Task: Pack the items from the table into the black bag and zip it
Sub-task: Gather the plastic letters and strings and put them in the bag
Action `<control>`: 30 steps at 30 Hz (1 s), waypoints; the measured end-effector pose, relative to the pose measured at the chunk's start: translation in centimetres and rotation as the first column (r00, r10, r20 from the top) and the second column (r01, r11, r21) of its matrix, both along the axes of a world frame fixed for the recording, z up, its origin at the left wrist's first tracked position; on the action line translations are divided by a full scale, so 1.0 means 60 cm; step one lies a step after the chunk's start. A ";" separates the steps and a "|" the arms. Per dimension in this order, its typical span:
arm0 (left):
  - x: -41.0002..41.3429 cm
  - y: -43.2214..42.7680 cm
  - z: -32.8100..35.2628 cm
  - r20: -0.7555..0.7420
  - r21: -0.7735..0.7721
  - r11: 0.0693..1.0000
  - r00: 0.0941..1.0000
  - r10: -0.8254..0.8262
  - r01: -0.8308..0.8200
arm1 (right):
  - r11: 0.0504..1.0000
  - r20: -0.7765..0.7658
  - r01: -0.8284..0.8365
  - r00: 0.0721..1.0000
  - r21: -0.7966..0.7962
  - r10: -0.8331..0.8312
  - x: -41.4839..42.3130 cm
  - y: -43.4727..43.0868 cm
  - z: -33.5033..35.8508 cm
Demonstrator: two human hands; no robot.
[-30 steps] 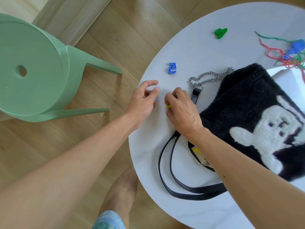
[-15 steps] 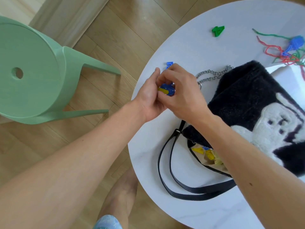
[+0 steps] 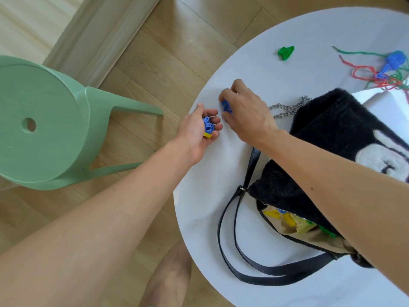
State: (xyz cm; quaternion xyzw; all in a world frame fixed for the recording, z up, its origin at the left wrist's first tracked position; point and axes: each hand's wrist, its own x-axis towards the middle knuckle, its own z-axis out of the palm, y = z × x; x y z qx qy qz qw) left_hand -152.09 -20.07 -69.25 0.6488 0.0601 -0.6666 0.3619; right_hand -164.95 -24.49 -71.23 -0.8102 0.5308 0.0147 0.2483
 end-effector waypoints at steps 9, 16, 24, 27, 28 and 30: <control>-0.043 -0.074 0.025 -0.206 -0.015 0.991 0.970 -0.131 0.131 | 0.970 0.457 0.204 0.856 0.129 -0.241 -0.030 -0.002 0.096; -0.074 -0.143 0.033 -0.040 -0.064 0.979 0.980 -0.197 0.194 | 0.930 0.414 0.368 0.848 -0.012 -0.330 -0.085 -0.082 0.079; -0.097 -0.151 0.019 -0.006 -0.011 0.977 0.977 -0.211 0.211 | 0.955 -0.117 0.260 0.954 -0.143 -0.277 -0.139 -0.170 -0.016; -0.102 -0.137 0.020 0.010 0.007 0.976 0.976 -0.220 0.220 | 0.952 -0.048 0.283 0.956 -0.116 -0.290 -0.139 -0.156 -0.013; -0.103 -0.133 0.023 0.005 0.007 0.975 0.975 -0.223 0.223 | 0.944 0.008 0.318 0.948 -0.088 -0.319 -0.138 -0.150 -0.003; -0.106 -0.121 0.035 -0.003 0.006 0.974 0.974 -0.228 0.228 | 0.931 0.207 0.362 0.915 -0.038 -0.347 -0.131 -0.126 0.032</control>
